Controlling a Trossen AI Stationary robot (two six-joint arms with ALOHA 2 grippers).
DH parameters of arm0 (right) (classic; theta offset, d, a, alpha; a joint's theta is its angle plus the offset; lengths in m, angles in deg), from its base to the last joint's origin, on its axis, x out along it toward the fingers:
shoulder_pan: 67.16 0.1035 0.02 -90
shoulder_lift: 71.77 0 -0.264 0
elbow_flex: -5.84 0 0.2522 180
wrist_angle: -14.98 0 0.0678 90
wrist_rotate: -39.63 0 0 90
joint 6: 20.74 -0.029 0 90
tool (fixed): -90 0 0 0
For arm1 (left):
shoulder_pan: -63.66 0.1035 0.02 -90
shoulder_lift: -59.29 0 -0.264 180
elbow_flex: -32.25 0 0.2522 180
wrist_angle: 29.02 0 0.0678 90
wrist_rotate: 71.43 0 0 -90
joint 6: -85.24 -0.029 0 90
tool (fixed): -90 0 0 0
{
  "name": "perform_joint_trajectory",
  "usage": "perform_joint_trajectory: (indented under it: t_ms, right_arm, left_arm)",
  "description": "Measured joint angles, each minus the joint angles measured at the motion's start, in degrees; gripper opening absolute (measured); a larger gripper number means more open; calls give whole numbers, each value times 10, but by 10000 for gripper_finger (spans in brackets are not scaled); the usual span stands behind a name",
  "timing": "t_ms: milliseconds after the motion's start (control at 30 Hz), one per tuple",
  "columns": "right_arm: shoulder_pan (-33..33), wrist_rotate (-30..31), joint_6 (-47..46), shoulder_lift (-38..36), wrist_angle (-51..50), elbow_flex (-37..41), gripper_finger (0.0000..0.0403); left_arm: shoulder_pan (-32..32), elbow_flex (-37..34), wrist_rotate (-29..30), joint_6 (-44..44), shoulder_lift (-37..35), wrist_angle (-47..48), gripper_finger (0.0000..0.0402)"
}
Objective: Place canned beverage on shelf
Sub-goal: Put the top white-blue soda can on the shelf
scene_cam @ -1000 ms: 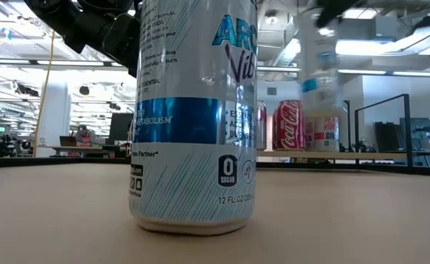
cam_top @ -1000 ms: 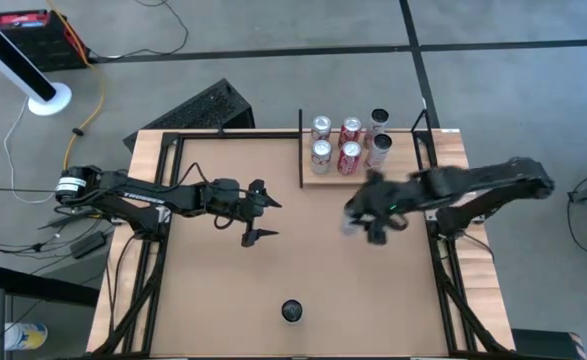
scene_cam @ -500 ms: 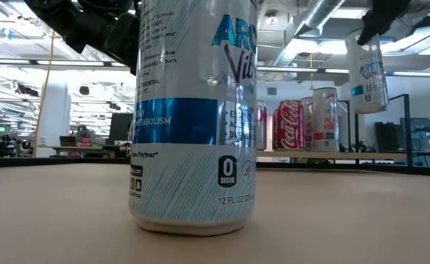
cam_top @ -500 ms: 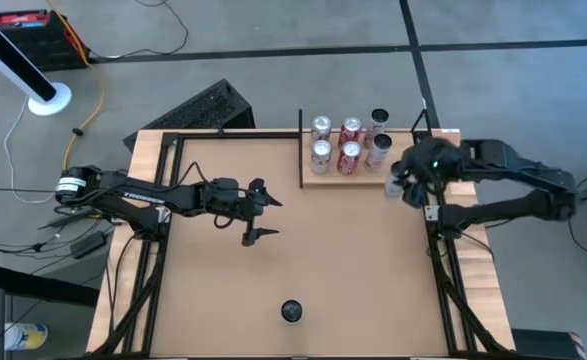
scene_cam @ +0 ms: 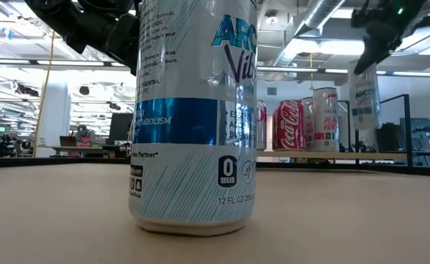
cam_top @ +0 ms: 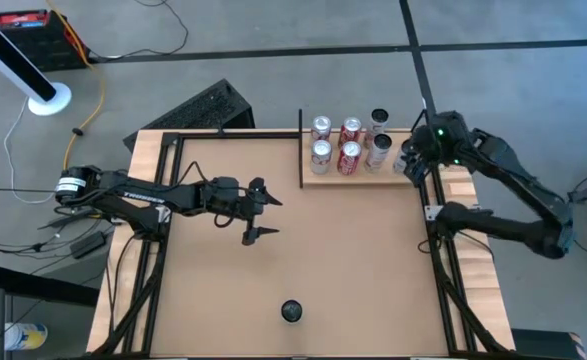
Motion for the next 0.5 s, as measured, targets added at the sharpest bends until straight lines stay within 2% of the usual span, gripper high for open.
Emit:
perform_joint_trajectory:
  t_ms: [233,400,500]
  right_arm:
    - [-144,-94,57,27,47,39,292]
    - [-149,-132,59,17,55,37,292]
    - [-150,-134,48,16,49,37,292]
  left_arm:
    - [1,0,-10,13,0,1,366]
    - [1,0,-10,8,0,-2,366]
    - [1,0,-10,6,0,-5,366]
